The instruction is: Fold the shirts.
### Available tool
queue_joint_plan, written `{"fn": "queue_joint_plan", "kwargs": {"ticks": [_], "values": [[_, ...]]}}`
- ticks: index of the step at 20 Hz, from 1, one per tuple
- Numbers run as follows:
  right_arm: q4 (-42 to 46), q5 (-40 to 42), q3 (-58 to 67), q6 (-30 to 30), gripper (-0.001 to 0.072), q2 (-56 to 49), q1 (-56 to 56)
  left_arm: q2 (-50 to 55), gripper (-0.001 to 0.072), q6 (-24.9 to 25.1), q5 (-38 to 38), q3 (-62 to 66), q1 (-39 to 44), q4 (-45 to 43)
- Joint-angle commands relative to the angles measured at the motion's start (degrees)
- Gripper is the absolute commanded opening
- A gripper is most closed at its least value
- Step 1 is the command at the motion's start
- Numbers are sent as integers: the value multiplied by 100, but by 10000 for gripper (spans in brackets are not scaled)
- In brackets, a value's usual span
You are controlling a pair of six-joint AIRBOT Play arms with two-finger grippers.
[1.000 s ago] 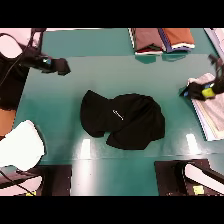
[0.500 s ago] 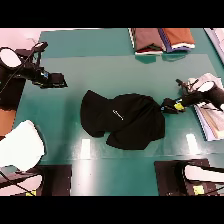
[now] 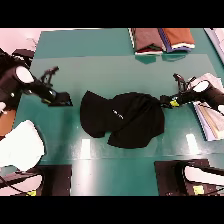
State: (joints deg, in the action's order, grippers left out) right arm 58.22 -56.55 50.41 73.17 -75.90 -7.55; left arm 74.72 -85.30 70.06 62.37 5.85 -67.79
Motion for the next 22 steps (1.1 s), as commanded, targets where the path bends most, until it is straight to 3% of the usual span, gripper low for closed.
{"fn": "queue_joint_plan", "kwargs": {"ticks": [1,10,11,12,13,16,22], "values": [[-24,42,-2,-9,19,142,9,4,530,299,-485,-1106,63,953],[-26,-275,-2,28,19,144,9,4,527,476,-1609,-1749,933,1550],[-24,-304,-2,28,19,155,9,2,405,474,-1670,-1749,984,1572],[-22,-304,-2,28,19,208,9,2,182,474,-1698,-1742,988,1620],[-20,-275,4,28,19,315,7,2,26,479,-1700,-1668,988,1580],[52,-422,485,26,19,686,-96,-227,21,470,-1604,-970,828,1394],[195,-1102,2524,26,19,1703,-492,-1919,22,474,-1641,1593,-210,1073]]}}
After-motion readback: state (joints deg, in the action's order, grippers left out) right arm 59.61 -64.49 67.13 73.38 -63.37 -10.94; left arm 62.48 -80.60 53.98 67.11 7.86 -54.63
